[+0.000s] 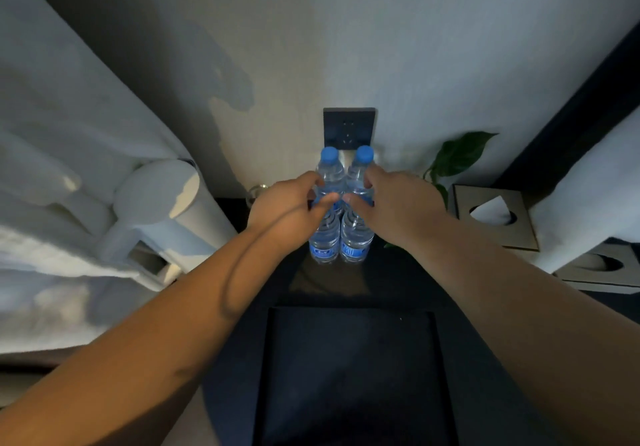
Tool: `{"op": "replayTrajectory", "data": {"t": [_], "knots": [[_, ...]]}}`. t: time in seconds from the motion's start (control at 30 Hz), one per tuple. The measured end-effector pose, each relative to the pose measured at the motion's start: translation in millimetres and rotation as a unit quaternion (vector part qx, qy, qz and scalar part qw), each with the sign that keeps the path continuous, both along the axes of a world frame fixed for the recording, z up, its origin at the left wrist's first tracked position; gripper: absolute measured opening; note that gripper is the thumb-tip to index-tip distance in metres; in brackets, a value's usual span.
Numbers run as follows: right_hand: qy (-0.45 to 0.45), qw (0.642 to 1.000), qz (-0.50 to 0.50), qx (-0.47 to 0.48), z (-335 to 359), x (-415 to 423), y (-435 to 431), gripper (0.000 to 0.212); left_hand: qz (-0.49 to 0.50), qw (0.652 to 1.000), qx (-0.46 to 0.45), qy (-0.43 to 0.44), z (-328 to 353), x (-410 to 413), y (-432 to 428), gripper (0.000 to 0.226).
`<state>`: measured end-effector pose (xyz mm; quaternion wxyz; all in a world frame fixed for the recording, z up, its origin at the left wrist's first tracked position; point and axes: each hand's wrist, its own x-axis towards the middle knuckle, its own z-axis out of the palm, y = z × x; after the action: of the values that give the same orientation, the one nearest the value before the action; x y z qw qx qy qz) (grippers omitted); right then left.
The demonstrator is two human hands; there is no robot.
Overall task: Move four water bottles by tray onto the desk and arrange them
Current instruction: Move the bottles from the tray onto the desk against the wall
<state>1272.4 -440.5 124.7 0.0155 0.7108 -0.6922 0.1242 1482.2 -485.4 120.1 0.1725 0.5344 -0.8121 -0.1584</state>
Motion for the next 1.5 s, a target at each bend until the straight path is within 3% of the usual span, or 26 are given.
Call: {"op": "replayTrajectory", "data": {"t": [0.13,0.37,0.67,1.0,1.1,1.3,1.5], "knots": [[0.008,1.000,0.023,0.018,-7.2,4.2,13.2,0.040,-0.023,0.998,-0.060,-0.027,-12.6,12.0,12.0,0.040],[-0.030,0.998,0.003,0.060,-8.4,11.5,19.3,0.033,-0.021,0.999,0.012,0.036,-18.9,7.8,15.9,0.036],[-0.086,0.992,-0.022,0.086,-2.9,15.8,13.0,0.023,-0.002,0.999,0.017,0.043,-10.5,-6.6,12.4,0.024],[-0.071,0.992,-0.006,0.102,1.1,7.5,9.1,0.021,-0.035,0.993,0.107,0.016,0.1,-5.1,4.8,0.035],[-0.067,0.993,-0.008,0.099,1.3,8.4,7.7,0.021,-0.020,0.997,0.070,-0.008,3.7,-12.1,5.1,0.047],[-0.075,0.993,-0.012,0.092,-2.5,9.0,3.3,0.018,-0.002,0.996,0.036,-0.086,12.3,-27.6,-3.3,0.021],[-0.077,0.993,-0.014,0.088,-4.6,7.3,-1.5,0.013,-0.044,0.994,0.035,-0.097,11.0,-24.7,-9.4,0.028]]}}
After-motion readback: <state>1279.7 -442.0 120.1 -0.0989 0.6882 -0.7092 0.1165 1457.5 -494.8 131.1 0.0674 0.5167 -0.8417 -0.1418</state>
